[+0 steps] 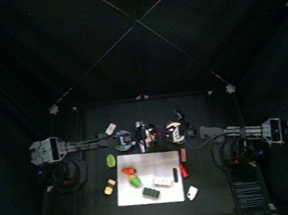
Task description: Put eggplant into pot
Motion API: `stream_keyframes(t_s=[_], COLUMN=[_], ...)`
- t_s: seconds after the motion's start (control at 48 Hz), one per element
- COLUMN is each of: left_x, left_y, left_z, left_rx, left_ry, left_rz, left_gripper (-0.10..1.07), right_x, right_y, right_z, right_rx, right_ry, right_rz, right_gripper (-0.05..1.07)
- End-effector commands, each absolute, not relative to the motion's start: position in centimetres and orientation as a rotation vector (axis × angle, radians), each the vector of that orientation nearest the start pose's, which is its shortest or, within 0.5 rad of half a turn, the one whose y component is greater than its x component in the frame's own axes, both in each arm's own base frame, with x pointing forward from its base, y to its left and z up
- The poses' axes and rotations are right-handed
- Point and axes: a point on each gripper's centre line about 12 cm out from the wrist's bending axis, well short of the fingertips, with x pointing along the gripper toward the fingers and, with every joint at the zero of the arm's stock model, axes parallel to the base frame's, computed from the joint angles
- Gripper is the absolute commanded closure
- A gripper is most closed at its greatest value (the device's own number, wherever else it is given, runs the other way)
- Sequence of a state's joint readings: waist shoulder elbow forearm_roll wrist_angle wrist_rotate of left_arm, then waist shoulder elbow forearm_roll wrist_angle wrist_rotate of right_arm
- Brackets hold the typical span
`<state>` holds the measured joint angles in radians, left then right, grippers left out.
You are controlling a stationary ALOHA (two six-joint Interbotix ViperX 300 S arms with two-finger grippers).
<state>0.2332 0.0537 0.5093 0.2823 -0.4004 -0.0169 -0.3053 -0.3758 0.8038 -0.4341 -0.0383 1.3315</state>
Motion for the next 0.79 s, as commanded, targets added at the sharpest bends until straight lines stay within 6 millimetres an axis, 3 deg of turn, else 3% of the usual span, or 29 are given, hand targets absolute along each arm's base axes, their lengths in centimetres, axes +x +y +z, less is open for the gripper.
stream_keyframes(t_s=[0.0, 0.25, 0.583, 0.771], left_x=[42.9, 40.1, 36.5, 33.1], left_y=[9.0, 8.3, 8.0, 7.2], left_z=[26.3, 28.1, 26.7, 25.7], left_rx=[0.213, 0.185, 0.164, 0.161], left_ry=[0.134, 0.041, 0.079, 0.103], left_rz=[0.112, 0.122, 0.138, 0.137], left_gripper=[-0.02, -0.02, -0.02, -0.02], right_x=[30.9, 28.7, 24.2, 23.5], right_y=[-9.9, -9.8, -10.1, -10.3], right_z=[26.9, 27.6, 25.8, 24.4], right_rx=[0.938, 0.934, 0.944, 0.951], right_ry=[0.203, 0.183, 0.221, 0.279], right_rz=[-0.441, -0.466, -0.589, -0.65], right_gripper=[0.43, 0.43, 0.43, 0.43])
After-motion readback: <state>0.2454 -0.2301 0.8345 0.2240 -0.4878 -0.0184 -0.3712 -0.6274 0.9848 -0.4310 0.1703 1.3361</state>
